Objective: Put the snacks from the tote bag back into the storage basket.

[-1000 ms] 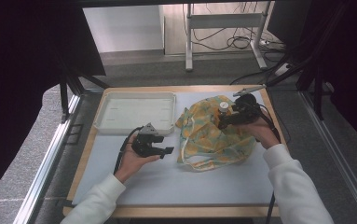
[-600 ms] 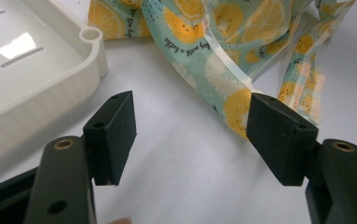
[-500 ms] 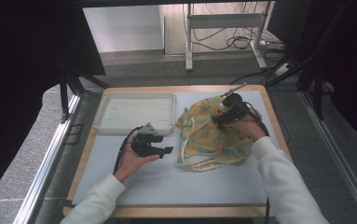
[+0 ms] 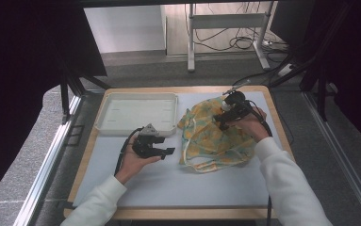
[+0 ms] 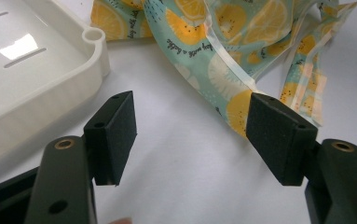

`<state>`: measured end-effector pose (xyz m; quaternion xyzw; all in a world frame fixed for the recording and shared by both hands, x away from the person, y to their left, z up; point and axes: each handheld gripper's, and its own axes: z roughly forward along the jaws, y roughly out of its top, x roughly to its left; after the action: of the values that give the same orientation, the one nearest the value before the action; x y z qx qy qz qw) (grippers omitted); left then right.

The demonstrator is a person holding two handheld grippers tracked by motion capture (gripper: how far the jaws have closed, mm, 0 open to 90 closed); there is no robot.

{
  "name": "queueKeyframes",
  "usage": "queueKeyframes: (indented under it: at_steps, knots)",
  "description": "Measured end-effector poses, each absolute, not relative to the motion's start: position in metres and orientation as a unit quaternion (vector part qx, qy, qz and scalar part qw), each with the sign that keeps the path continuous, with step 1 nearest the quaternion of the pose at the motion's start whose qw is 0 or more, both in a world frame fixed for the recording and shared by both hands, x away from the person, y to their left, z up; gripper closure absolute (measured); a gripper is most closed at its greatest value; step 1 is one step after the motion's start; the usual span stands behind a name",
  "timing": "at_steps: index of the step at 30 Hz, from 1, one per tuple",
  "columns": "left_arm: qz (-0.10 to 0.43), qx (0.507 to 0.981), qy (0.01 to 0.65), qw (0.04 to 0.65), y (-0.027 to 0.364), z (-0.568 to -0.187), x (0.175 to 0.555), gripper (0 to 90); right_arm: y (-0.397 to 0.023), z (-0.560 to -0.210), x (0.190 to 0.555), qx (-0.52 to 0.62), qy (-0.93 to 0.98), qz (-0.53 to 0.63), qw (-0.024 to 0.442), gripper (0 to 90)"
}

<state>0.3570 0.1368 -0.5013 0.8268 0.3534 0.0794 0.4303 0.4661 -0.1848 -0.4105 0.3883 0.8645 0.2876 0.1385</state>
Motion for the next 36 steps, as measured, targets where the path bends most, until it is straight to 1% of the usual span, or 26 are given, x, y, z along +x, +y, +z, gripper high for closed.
queueKeyframes:
  at_steps: [8, 11, 27, 36]
  knots:
    - [0.075, 0.827, 0.354, 0.430, 0.138, -0.502, 0.358, 33.2, -0.184, -0.379, 0.458, 0.372, 0.858, 0.320, 0.152, 30.5]
    - [0.074, 0.826, 0.355, 0.431, 0.137, -0.502, 0.358, 33.2, -0.183, -0.370, 0.455, 0.370, 0.856, 0.329, 0.150, 30.5]
    - [0.075, 0.826, 0.355, 0.431, 0.137, -0.503, 0.358, 33.2, -0.184, -0.335, 0.448, 0.357, 0.847, 0.359, 0.163, 30.5]
    - [0.072, 0.827, 0.355, 0.429, 0.136, -0.503, 0.358, 33.1, -0.177, -0.322, 0.447, 0.346, 0.845, 0.373, 0.163, 30.6]
